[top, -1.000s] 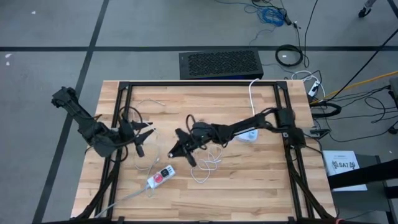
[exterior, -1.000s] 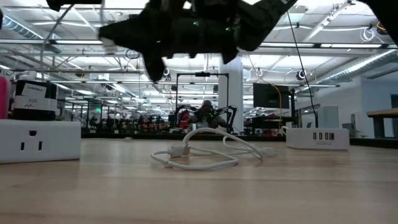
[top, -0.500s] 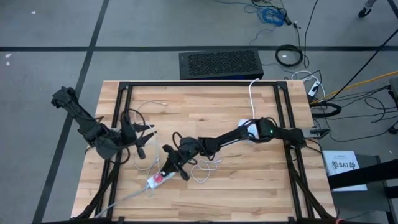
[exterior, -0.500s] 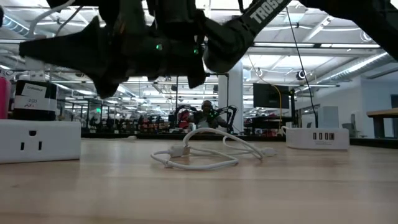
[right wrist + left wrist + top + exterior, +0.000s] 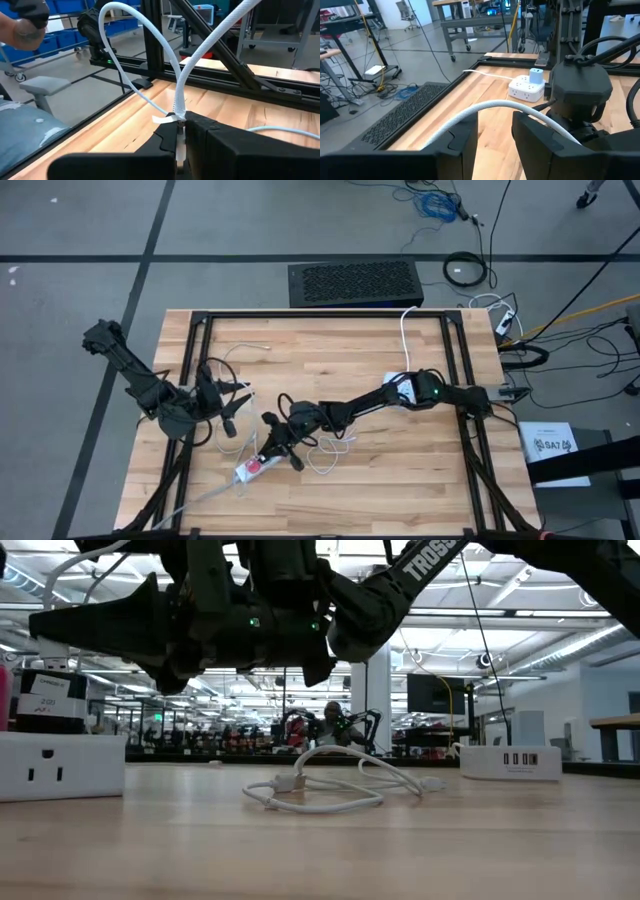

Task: Insert USB
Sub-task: Insert the top right white cable charger into the black adapter charger

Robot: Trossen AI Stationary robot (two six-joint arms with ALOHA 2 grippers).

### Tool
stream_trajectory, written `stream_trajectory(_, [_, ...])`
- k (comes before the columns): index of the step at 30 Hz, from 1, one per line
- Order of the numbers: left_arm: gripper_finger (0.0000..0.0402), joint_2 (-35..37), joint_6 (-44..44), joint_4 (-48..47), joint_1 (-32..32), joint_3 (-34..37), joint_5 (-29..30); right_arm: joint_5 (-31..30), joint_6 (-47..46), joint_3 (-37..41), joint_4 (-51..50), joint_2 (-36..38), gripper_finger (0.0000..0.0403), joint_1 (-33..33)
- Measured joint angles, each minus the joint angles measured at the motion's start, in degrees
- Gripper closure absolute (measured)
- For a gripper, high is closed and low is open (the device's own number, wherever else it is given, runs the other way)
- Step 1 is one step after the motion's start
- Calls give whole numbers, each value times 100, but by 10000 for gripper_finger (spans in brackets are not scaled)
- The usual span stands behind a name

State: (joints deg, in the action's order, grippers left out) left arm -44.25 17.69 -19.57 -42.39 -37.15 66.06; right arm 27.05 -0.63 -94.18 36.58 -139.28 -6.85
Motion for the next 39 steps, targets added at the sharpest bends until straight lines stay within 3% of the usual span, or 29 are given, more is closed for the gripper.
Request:
stream_trajectory(17, [272, 0, 7, 2, 0, 7, 2, -164, 372, 99, -389, 33, 403, 9])
stream_trajectory(39, [272, 0, 146, -46, 0, 7, -69, -836, 673, 91, -1197, 67, 403, 15])
